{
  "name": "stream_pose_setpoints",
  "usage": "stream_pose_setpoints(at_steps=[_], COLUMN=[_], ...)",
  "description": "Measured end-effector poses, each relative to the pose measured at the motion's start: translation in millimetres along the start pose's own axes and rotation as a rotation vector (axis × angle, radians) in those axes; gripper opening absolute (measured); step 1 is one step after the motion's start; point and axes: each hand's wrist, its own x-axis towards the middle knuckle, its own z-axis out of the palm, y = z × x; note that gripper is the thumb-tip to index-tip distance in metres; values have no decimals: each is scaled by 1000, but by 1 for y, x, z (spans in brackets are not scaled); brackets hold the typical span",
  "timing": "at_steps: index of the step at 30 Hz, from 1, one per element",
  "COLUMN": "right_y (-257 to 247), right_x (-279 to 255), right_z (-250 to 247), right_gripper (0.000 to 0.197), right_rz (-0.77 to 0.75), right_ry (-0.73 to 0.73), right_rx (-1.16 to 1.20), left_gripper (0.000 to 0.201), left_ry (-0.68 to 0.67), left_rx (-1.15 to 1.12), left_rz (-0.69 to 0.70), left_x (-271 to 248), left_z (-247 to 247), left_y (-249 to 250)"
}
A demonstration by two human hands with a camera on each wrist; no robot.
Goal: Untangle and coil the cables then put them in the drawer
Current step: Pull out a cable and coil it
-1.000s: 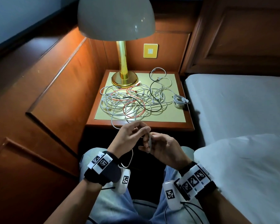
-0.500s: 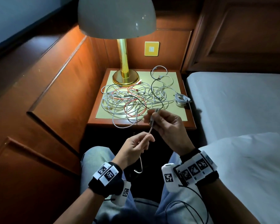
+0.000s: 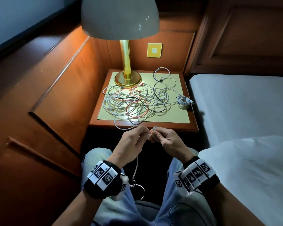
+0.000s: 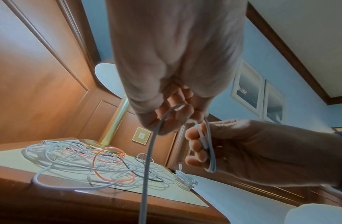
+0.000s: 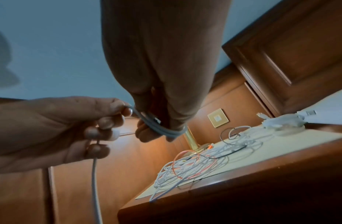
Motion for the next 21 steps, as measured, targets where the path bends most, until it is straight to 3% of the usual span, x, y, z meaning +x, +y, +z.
stream_pose_setpoints(at_steps=[4, 8, 12, 17, 21], right_y=[-3, -8, -17, -26, -36], right_x=[-7, -9, -13, -12, -11], right_z=[2, -2, -4, -3, -3], right_gripper=[39, 37, 35, 31, 29], right_rz=[135, 202, 222, 208, 90], right_ry=[-81, -165, -241, -296, -231], right_rx=[277, 479, 628, 778, 849], left_gripper=[3, 5, 11, 19, 7], left_ry=[-16, -24, -100, -127, -52], left_rx=[-9, -100, -294, -899, -855], left_rz=[37, 3, -129, -331, -440], left_x=[8, 14, 18, 13, 7], left_z=[-3, -9, -14, -6, 6], left_y=[1, 3, -1, 16, 9])
